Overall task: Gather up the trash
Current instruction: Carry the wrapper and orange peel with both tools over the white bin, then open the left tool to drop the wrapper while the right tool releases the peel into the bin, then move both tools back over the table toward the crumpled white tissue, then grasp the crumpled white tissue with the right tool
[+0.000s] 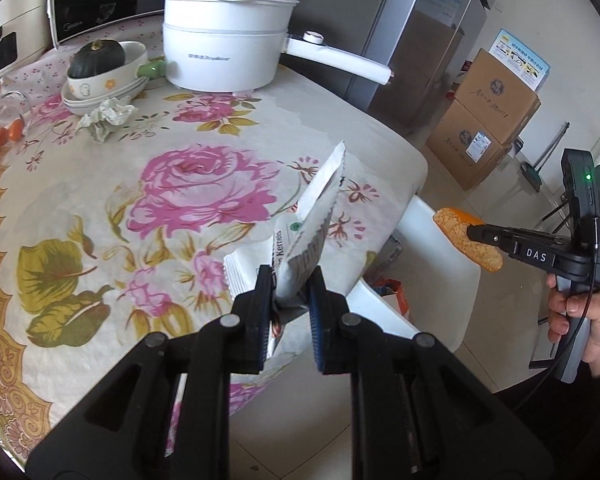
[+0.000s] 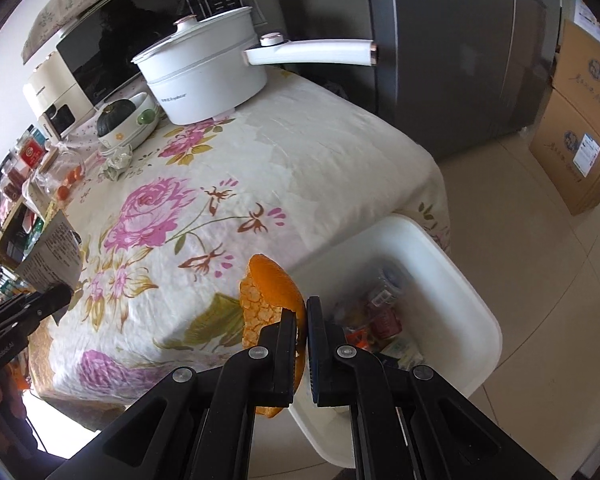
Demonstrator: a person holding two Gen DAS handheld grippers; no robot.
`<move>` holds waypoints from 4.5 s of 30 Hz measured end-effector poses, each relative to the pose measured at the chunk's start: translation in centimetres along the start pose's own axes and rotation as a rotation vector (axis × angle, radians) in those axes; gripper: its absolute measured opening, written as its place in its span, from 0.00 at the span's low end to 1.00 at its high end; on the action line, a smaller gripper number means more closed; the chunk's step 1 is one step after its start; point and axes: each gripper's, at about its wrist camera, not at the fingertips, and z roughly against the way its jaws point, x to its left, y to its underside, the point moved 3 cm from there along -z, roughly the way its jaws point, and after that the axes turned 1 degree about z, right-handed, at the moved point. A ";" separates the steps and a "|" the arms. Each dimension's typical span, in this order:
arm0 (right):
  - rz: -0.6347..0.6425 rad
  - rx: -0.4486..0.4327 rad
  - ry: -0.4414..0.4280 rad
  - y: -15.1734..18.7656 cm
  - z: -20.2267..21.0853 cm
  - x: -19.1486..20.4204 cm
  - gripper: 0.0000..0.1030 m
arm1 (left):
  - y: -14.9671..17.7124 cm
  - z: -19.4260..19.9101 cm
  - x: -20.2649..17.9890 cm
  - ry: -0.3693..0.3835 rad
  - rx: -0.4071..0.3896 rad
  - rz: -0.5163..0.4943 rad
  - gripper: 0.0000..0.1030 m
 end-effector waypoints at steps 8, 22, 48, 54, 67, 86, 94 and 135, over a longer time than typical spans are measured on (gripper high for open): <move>-0.055 0.012 0.045 1.3 0.8 -4.5 0.06 | 0.1 -2.8 -4.6 0.063 0.066 -0.049 0.18; -0.105 0.019 0.074 2.3 1.9 -8.7 0.06 | 0.7 -7.3 -12.6 0.154 0.149 -0.169 0.19; -0.113 0.041 0.090 2.5 1.4 -9.9 0.06 | 0.1 -7.9 -11.7 0.040 0.127 -0.170 0.80; -0.139 0.049 0.074 2.2 1.0 -9.8 0.15 | 0.1 -8.0 -11.7 0.027 0.131 -0.179 0.80; -0.192 0.021 0.064 1.7 1.7 -10.1 0.66 | 0.1 -7.9 -11.5 0.018 0.132 -0.176 0.81; -0.112 -0.005 0.066 0.0 1.6 -6.0 0.73 | -0.7 -5.4 -7.5 -0.054 0.062 -0.104 0.81; -0.057 -0.014 0.054 -1.1 0.9 -2.5 0.77 | -0.8 -3.6 -4.2 -0.100 0.033 -0.056 0.82; 0.211 -0.038 -0.115 -9.2 -10.2 23.6 0.82 | 1.5 5.8 22.9 -0.408 -0.105 0.352 0.93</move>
